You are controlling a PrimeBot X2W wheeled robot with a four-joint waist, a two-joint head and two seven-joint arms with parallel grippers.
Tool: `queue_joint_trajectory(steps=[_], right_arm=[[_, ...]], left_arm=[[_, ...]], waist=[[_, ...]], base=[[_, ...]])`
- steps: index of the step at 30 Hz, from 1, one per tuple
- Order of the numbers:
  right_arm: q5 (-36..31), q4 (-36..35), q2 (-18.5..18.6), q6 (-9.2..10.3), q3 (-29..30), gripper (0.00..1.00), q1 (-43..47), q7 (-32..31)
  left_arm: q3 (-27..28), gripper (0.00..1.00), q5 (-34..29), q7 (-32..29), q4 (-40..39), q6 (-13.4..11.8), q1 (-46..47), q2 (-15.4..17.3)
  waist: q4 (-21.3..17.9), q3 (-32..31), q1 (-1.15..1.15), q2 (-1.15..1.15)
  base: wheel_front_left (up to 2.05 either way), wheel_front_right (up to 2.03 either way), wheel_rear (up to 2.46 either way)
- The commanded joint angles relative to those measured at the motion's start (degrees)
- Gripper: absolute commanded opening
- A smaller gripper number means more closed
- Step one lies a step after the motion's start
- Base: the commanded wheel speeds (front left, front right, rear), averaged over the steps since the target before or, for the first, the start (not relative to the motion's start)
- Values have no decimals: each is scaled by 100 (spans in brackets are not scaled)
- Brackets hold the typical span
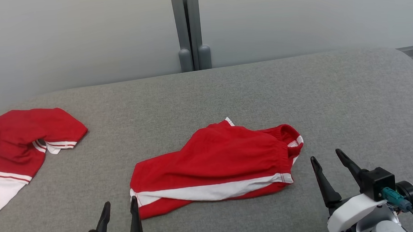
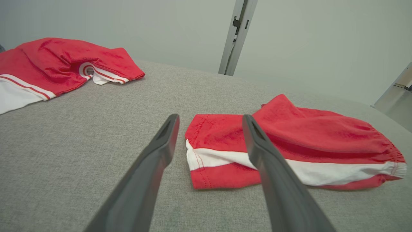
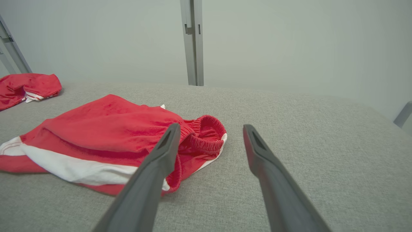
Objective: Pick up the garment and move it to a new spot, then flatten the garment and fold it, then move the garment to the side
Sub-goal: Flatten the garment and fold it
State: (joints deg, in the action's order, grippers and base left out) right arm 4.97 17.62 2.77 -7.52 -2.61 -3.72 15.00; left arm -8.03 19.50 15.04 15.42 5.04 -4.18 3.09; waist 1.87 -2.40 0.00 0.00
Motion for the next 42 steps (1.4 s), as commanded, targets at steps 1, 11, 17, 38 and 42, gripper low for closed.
queue_joint_trajectory(steps=[1, 11, 17, 38, 42], right_arm=[[-44, -34, 22, 6, -23, 100, -46, 27], [-778, 916, 24, 6, -560, 100, -357, 5], [-1059, 1646, 24, 6, -605, 100, -726, -22], [-1012, 2512, 24, 6, -949, 0, -1482, 23], [-972, 2486, 25, 6, -1018, 0, -1526, 24]], left_arm=[[18, 100, -71, 20, 18, 25, 25, -2], [-78, 100, -174, 20, 170, 74, 144, -14], [-117, 100, -139, 21, 236, 38, 162, -16], [-605, 100, 460, -771, 1577, 219, 1260, 94], [-676, 100, 739, -1049, 1971, 250, 1626, 139]], waist=[[16, 6, 0, 0], [251, 108, 0, 0], [434, 204, 0, 0], [463, 447, 0, 0], [364, 525, 0, 0]], base=[[0, 0, 0], [0, 0, 0], [0, 0, 0], [0, 0, 0], [0, 0, 0]])
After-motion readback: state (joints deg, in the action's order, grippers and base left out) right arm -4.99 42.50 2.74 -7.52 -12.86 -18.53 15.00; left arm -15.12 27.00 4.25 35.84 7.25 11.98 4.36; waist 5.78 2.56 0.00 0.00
